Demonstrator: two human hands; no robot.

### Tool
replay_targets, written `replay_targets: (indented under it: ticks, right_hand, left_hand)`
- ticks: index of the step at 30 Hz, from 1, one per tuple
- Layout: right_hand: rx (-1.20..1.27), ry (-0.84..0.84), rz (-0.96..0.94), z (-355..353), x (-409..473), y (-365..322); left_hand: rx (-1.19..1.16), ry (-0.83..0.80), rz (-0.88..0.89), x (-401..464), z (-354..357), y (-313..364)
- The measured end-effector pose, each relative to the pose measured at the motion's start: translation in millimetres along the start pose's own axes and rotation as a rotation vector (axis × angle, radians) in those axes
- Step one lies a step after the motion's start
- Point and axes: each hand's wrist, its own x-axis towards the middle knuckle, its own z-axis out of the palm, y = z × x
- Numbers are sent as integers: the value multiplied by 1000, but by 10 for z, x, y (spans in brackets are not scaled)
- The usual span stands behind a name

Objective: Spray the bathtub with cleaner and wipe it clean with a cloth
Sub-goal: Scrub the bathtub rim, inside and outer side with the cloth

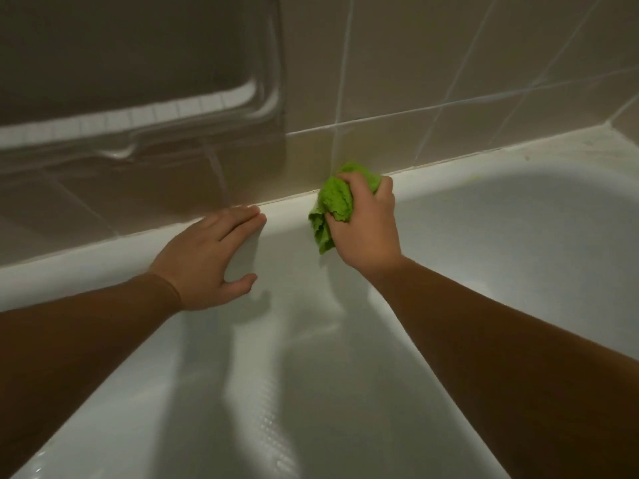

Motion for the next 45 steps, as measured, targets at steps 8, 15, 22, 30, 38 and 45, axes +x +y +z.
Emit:
replay_targets:
  ticks: [8,15,22,30,38,45]
  right_hand:
    - [-116,-24,45,86,-64,88]
    - [-169,-189,-107,147,-130,-230]
    - [-84,55,317,200,55,-304]
    - [-30,-13,-27,278,-187,-619]
    - [54,170,381,892,-343,-850]
    - [180,234,472,858,-193,-755]
  left_hand:
    - [14,33,-119,-314,-31,2]
    - [9,-37,-211,-357,-64,139]
    - [-24,-73,-252,-497,-81,57]
    - [-61,-68,-362,-781,-182,70]
    - [-82,-71,-464,-868,-212,65]
    - [-57,-112,-466,-833,-186,73]
